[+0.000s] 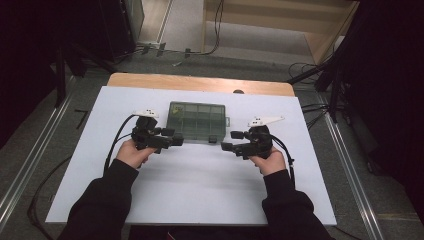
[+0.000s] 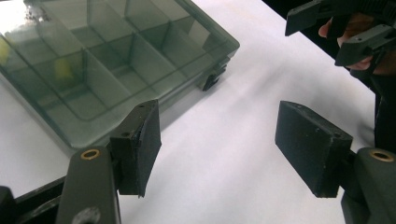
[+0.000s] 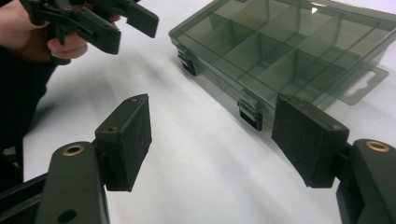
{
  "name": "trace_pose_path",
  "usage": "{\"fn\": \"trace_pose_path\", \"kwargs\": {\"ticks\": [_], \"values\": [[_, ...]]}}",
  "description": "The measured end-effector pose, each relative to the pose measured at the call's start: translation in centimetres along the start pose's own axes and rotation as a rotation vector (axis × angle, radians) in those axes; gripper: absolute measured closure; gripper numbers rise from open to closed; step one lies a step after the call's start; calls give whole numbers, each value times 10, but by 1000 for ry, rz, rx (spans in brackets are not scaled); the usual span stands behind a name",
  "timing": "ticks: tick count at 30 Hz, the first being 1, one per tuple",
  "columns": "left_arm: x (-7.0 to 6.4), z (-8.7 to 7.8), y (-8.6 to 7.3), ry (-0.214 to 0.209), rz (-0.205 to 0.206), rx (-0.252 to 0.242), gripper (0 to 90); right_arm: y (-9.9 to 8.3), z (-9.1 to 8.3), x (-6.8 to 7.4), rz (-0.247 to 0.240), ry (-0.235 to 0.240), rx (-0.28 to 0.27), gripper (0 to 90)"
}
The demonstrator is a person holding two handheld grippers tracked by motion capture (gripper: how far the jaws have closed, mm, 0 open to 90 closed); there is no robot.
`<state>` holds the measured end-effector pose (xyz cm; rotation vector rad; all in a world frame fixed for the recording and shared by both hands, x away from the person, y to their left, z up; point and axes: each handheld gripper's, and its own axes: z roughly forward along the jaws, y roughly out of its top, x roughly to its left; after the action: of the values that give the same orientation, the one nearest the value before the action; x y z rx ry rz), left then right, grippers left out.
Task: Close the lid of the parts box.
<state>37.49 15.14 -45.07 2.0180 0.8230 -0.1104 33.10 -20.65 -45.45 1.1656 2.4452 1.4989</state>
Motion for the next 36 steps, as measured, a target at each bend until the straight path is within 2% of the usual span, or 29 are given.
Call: {"fn": "trace_pose_path", "kwargs": {"ticks": [2, 10, 23, 30, 36], "values": [[-3, -2, -5, 35, 19, -18, 312, -3, -1, 1, 2, -15, 1, 271], [-11, -9, -23, 67, 34, -13, 312, -16, -4, 7, -7, -52, 31, 267], [-23, -16, -46, 70, 66, -16, 312, -34, -13, 16, -19, -62, 38, 266], [-26, -19, -56, 69, 57, -9, 312, -43, -17, 21, -20, -65, 44, 262], [-29, -20, -63, 70, 65, 1, 312, -50, -19, 25, -16, -53, 37, 257]]}}
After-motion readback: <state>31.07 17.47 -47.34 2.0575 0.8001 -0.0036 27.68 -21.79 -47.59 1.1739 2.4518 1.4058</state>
